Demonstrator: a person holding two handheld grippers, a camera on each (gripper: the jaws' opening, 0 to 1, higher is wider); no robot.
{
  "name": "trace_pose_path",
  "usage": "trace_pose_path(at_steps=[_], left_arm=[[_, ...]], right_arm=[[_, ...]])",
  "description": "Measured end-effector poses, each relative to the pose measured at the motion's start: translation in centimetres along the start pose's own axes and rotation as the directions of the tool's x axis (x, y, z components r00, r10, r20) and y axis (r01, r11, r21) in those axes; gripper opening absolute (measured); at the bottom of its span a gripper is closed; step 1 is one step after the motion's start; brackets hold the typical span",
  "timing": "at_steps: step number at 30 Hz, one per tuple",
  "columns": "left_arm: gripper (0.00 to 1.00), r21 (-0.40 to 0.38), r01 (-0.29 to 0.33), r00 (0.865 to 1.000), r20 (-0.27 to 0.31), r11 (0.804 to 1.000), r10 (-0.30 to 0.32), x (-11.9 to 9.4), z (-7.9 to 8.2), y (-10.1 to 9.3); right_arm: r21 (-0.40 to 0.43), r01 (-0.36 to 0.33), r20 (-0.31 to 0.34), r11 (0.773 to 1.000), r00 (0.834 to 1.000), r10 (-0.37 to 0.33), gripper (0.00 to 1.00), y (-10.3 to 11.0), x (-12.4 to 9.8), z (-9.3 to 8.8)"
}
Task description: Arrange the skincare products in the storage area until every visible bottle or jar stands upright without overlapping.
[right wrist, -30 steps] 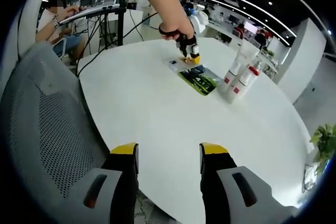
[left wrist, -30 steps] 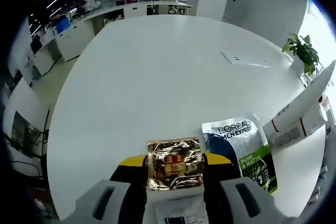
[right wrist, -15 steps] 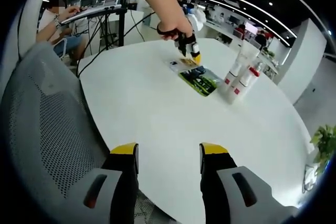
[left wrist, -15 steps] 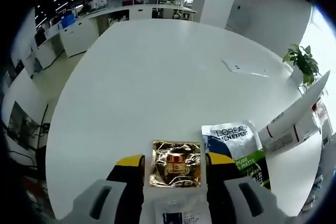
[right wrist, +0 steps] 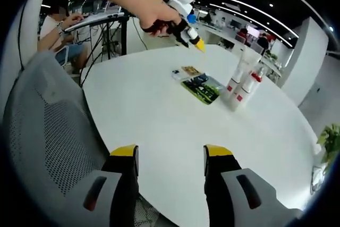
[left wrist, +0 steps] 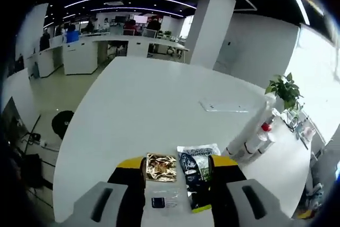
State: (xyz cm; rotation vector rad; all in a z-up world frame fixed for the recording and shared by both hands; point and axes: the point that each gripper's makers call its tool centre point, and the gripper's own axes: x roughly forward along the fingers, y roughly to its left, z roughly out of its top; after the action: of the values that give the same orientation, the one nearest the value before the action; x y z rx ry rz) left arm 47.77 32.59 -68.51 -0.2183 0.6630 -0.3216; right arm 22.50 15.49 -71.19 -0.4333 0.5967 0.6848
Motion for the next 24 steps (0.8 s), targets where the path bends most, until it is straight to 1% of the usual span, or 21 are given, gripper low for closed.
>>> trace_pose_path(at_steps=[2, 3, 6, 7, 8, 11, 13, 15, 16, 17, 18, 19, 21, 24], left_arm=[[0.48, 0.019, -0.001, 1.000, 0.013, 1.000, 0.001, -1.7, -0.4, -0.1], [0.49, 0.036, 0.013, 0.999, 0.032, 0.999, -0.014, -3.1, -0.7, -0.4], [0.49, 0.035, 0.017, 0.998, 0.063, 0.999, -0.019, -6.2, -1.8, -0.8], [0.50, 0.029, 0.020, 0.996, 0.083, 0.999, -0.022, -7.5, -2.3, -1.0], [0.50, 0.030, 0.027, 0.996, 0.090, 0.999, -0.029, -8.3, -2.8, -1.2], [0.52, 0.039, 0.024, 0.993, 0.111, 0.999, -0.028, -11.4, -4.9, -1.6], [0.52, 0.034, 0.021, 0.992, 0.120, 0.999, -0.025, -12.7, -5.8, -1.8], [0.53, 0.067, 0.019, 0.990, 0.138, 0.998, -0.028, -14.0, -6.4, -1.8], [0.53, 0.085, 0.010, 0.990, 0.140, 0.996, -0.022, -14.7, -7.0, -1.7], [0.54, 0.088, 0.011, 0.990, 0.142, 0.996, -0.024, -15.0, -7.1, -1.7], [0.55, 0.100, 0.011, 0.989, 0.149, 0.995, -0.026, -15.7, -7.4, -1.8], [0.56, 0.110, 0.010, 0.987, 0.157, 0.994, -0.027, -16.2, -7.5, -1.9], [0.57, 0.147, 0.008, 0.983, 0.178, 0.989, -0.034, -17.4, -7.6, -2.2], [0.58, 0.167, 0.000, 0.978, 0.206, 0.986, -0.035, -18.8, -8.2, -2.5]], right_arm=[[0.007, -0.003, 0.016, 1.000, 1.000, 0.003, 0.48, 0.1, -0.1, 0.3], [0.012, -0.007, 0.024, 1.000, 1.000, 0.007, 0.48, 0.1, -0.1, 0.5], [0.017, -0.012, 0.048, 1.000, 0.999, 0.011, 0.50, 0.2, -0.2, 0.9], [0.025, -0.016, 0.060, 1.000, 0.998, 0.015, 0.50, 0.3, -0.3, 1.1], [0.031, -0.019, 0.069, 0.999, 0.997, 0.017, 0.51, 0.3, -0.4, 1.3], [0.060, -0.031, 0.122, 0.998, 0.992, 0.023, 0.53, 0.4, -0.6, 2.3], [0.080, -0.042, 0.153, 0.996, 0.988, 0.029, 0.55, 0.4, -0.8, 2.9], [0.100, -0.053, 0.193, 0.994, 0.981, 0.033, 0.58, 0.4, -1.0, 3.6], [0.129, -0.060, 0.216, 0.990, 0.976, 0.032, 0.59, 0.3, -1.1, 4.0], [0.139, -0.069, 0.231, 0.988, 0.972, 0.036, 0.61, 0.3, -1.2, 4.3], [0.146, -0.074, 0.249, 0.987, 0.968, 0.036, 0.63, 0.3, -1.3, 4.6], [0.152, -0.077, 0.253, 0.985, 0.967, 0.036, 0.64, 0.3, -1.4, 4.7], [0.177, -0.088, 0.274, 0.980, 0.961, 0.037, 0.66, 0.2, -1.5, 5.1], [0.184, -0.099, 0.309, 0.978, 0.950, 0.038, 0.68, 0.3, -1.9, 5.7]])
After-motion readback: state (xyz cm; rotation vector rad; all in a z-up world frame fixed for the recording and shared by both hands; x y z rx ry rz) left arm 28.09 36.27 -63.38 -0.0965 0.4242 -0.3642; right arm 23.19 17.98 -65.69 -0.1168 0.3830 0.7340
